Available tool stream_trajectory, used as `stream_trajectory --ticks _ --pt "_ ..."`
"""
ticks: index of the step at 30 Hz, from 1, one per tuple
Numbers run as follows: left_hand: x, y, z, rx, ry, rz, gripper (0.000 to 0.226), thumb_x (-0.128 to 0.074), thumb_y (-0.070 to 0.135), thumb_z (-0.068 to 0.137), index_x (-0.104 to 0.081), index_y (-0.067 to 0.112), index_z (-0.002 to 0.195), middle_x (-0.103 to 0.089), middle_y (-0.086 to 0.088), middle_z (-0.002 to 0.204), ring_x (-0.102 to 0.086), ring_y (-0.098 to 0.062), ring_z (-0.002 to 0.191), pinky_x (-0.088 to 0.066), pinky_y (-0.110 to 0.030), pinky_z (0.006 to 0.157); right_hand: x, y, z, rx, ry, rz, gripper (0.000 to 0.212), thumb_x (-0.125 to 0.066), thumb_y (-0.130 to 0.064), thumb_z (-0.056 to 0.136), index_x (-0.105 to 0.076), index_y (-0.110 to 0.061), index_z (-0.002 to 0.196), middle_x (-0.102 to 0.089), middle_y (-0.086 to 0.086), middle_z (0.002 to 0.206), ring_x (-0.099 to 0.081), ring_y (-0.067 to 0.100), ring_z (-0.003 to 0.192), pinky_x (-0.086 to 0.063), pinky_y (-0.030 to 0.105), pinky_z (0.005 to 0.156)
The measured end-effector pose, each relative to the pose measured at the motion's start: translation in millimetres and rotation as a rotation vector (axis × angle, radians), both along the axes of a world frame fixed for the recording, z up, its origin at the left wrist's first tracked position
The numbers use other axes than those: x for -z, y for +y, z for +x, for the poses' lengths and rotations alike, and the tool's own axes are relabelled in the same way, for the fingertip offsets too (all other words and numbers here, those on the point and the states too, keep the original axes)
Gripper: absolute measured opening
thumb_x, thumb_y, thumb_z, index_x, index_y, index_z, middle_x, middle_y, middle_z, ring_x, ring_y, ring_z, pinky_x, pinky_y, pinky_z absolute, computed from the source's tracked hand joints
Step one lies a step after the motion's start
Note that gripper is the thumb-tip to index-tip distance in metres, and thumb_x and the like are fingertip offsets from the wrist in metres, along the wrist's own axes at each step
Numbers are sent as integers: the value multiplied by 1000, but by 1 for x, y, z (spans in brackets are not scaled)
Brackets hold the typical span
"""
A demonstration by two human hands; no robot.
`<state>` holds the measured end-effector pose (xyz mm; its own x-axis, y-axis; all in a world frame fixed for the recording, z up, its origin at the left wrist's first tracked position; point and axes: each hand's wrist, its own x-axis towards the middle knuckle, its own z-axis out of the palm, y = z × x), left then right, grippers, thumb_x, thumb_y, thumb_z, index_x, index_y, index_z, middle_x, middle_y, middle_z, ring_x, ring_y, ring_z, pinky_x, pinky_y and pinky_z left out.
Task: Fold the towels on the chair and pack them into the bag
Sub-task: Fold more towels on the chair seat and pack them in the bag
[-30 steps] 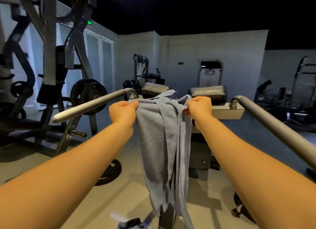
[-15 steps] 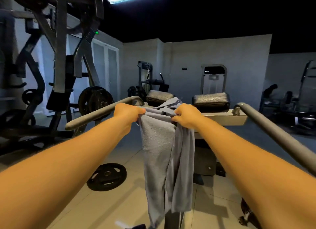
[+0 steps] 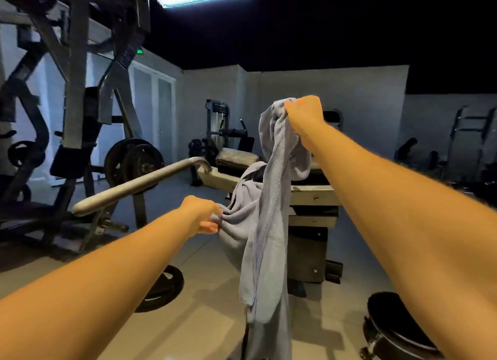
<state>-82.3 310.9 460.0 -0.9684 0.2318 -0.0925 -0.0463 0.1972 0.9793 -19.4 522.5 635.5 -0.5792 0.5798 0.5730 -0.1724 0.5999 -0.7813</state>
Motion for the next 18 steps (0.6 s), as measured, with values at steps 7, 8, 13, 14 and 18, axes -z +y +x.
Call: stream_trajectory --ticks 7,8,13,14,18 --pt "-53 -21 17 -51 300 103 21 -76 19 88 -63 6 99 -58 -14 92 -54 -23 72 -54 -38 66 -22 -46 34 -564 -154 103 30 -54 -20 102 -68 4 114 -71 14 95 -69 21 82 -59 38 77" --pt "-68 -30 24 -74 378 165 21 -74 19 87 -65 8 103 -65 -10 97 -59 -22 79 -57 -40 74 -24 -54 36 -642 -166 90 31 -53 -20 104 -67 4 119 -73 15 101 -70 22 85 -59 37 79" --pt "-124 -100 74 6 561 389 40 -65 20 68 -74 20 107 -76 -4 104 -71 -27 99 -56 -47 94 -29 -111 45 -898 -203 42 38 -51 -21 106 -61 7 129 -71 22 112 -71 27 91 -60 37 77" --pt "-128 -118 80 36 572 386 40 -65 18 69 -74 16 107 -76 -6 104 -71 -29 97 -55 -48 94 -28 -124 45 -931 -224 78 38 -50 -22 106 -62 6 129 -71 22 115 -71 30 96 -60 38 80" --pt "-127 -203 108 162 578 152 30 -62 21 86 -74 13 112 -73 -9 108 -67 -25 95 -51 -38 93 -15 -186 43 -1083 -325 166 37 -43 -24 108 -66 -5 130 -70 18 125 -67 36 117 -55 47 101"
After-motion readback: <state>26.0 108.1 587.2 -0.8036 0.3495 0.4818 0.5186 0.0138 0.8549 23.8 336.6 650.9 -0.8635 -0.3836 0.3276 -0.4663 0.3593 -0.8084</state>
